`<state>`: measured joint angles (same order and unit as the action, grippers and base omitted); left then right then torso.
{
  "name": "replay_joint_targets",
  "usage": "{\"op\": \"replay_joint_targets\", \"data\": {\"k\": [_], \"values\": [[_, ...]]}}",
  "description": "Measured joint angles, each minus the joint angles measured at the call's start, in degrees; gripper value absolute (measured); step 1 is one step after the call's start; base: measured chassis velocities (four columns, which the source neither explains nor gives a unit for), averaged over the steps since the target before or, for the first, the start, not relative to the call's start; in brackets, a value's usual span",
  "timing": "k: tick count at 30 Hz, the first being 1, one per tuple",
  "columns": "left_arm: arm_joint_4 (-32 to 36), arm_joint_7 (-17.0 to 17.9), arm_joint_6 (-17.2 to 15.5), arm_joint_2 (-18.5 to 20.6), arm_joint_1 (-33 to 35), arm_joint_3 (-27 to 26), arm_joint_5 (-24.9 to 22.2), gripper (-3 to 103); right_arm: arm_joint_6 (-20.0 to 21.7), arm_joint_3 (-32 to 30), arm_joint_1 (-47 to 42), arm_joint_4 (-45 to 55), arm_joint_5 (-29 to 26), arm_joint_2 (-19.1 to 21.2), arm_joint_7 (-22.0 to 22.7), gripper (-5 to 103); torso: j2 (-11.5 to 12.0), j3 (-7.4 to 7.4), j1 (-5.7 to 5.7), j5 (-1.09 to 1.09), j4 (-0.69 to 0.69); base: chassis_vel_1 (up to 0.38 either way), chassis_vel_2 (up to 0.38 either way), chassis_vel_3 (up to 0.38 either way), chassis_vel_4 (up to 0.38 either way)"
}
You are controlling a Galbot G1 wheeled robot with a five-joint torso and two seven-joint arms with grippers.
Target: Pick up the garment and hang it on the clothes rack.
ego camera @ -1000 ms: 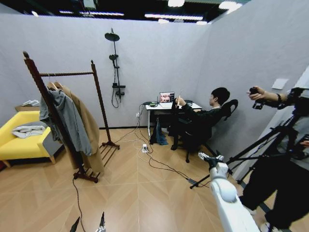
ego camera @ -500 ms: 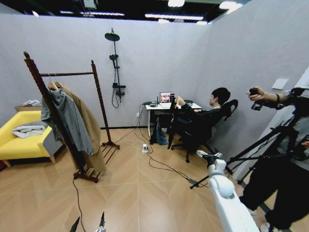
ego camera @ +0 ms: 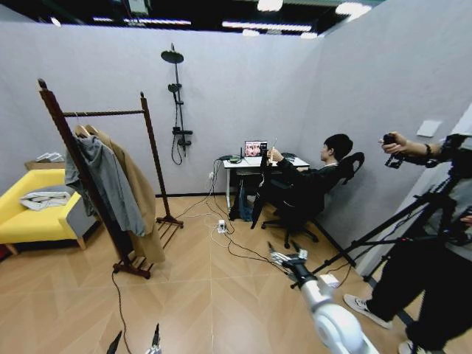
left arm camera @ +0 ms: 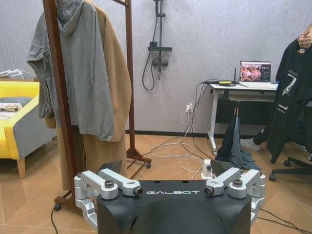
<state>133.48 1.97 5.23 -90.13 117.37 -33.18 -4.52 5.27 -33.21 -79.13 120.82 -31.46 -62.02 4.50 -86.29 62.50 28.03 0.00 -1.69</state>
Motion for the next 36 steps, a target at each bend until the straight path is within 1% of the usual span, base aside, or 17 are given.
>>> {"op": "replay_joint_targets", "data": {"k": [1,4,7,10,13,15,17,27,30,36], "values": [[0.00,0.00,0.00,0.00,0.00,0.00,0.00,100,0.19,-1.53,-1.11,0.47,-0.36,0.48,-0.55,100,0.00,0.00,0.00,0.00,0.01,0.000,0.000,0.000,0.000],[0.00,0.00,0.00,0.00,0.00,0.00,0.00,100,0.30,-3.11,-1.76,0.51,-0.43,0.90,-0.59,100,0.00,0.00,0.00,0.00,0.01,0.000,0.000,0.000,0.000],[0.00,0.00,0.00,0.00,0.00,0.00,0.00,100,0.18,-4.40,-2.20,-0.24,-0.14,0.99,0.53,100,0.00,0.00,0.00,0.00,0.03,0.000,0.000,0.000,0.000],[0.00,0.00,0.00,0.00,0.00,0.00,0.00,100,-1.38,-5.61,-2.67,-2.35,0.87,-0.23,2.52,100,0.00,0.01,0.00,0.01,0.01,0.000,0.000,0.000,0.000],[0.00,0.00,0.00,0.00,0.00,0.00,0.00,100,-1.66,-5.95,-2.67,-3.09,0.85,-0.76,3.36,100,0.00,0.01,0.00,0.01,0.02,0.000,0.000,0.000,0.000],[0.00,0.00,0.00,0.00,0.00,0.00,0.00,100,-0.89,-6.00,-2.55,-3.23,0.14,-1.20,4.15,100,0.00,0.01,0.00,0.01,0.01,0.000,0.000,0.000,0.000],[0.00,0.00,0.00,0.00,0.00,0.00,0.00,100,0.78,-5.47,-1.89,-3.13,-1.05,-1.56,4.75,100,0.00,0.01,0.00,0.01,0.01,0.000,0.000,0.000,0.000],[0.00,0.01,0.00,0.00,0.00,-0.01,0.00,100,1.52,-3.43,0.38,-4.25,-0.20,-2.17,4.06,100,-0.01,0.00,-0.01,-0.01,0.02,-0.031,0.007,0.035,-0.007],[0.00,0.01,0.00,0.00,0.00,-0.02,0.00,100,1.47,-3.33,0.50,-4.48,0.15,-2.43,3.55,100,0.00,0.00,-0.01,0.00,0.02,-0.232,0.019,0.185,-0.043],[0.00,0.00,0.00,0.00,0.00,0.02,0.00,100,0.04,-3.07,0.89,-5.17,2.21,-3.10,2.46,100,0.02,0.02,0.02,0.02,0.02,-0.345,0.044,0.353,-0.068]]}}
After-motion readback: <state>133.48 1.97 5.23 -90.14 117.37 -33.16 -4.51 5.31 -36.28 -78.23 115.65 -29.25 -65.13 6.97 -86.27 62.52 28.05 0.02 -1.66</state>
